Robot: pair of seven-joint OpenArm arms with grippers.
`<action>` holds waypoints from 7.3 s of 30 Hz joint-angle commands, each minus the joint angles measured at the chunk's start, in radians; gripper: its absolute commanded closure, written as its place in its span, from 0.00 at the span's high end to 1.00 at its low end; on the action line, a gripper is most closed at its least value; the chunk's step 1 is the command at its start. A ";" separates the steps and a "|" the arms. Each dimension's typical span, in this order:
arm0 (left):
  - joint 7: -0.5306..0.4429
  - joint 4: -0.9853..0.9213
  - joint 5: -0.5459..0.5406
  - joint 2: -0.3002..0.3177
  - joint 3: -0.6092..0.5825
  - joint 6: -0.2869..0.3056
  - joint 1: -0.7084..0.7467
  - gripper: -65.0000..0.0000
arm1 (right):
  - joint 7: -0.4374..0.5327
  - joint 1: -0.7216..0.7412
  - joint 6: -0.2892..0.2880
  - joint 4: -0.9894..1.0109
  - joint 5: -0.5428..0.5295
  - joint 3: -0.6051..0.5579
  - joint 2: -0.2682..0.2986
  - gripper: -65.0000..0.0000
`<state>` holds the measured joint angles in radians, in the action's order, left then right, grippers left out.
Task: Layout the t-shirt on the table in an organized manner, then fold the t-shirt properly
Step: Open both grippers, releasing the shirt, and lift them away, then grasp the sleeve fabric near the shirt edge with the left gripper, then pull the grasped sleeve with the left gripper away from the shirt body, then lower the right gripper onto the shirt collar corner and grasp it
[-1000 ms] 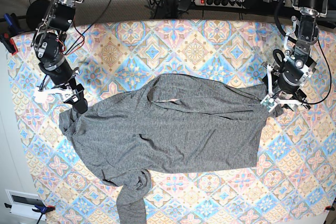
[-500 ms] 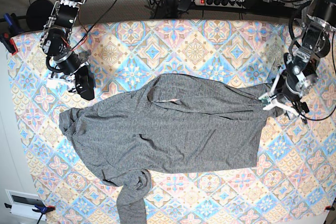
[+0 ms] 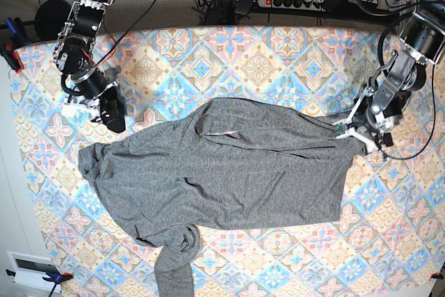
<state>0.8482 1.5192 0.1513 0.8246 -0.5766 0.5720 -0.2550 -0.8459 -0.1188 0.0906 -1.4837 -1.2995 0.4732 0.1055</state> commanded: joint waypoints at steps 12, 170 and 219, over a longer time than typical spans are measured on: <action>0.006 0.005 0.012 0.017 0.002 -0.011 -0.057 0.52 | 0.000 0.006 -0.012 -0.018 -0.021 0.003 0.013 0.43; 0.069 0.335 0.047 0.172 0.281 0.126 0.728 0.00 | -0.057 0.166 -0.012 -0.056 0.311 -0.067 0.017 0.43; 0.072 0.335 0.049 0.172 0.283 0.126 0.722 0.00 | -0.005 0.396 -0.012 0.216 0.725 -0.248 0.136 0.43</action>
<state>0.9127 1.8435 0.1917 0.9779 -0.3065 0.7006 0.4709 -0.8623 0.2554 0.0830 -1.2488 -0.5678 0.2226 0.2298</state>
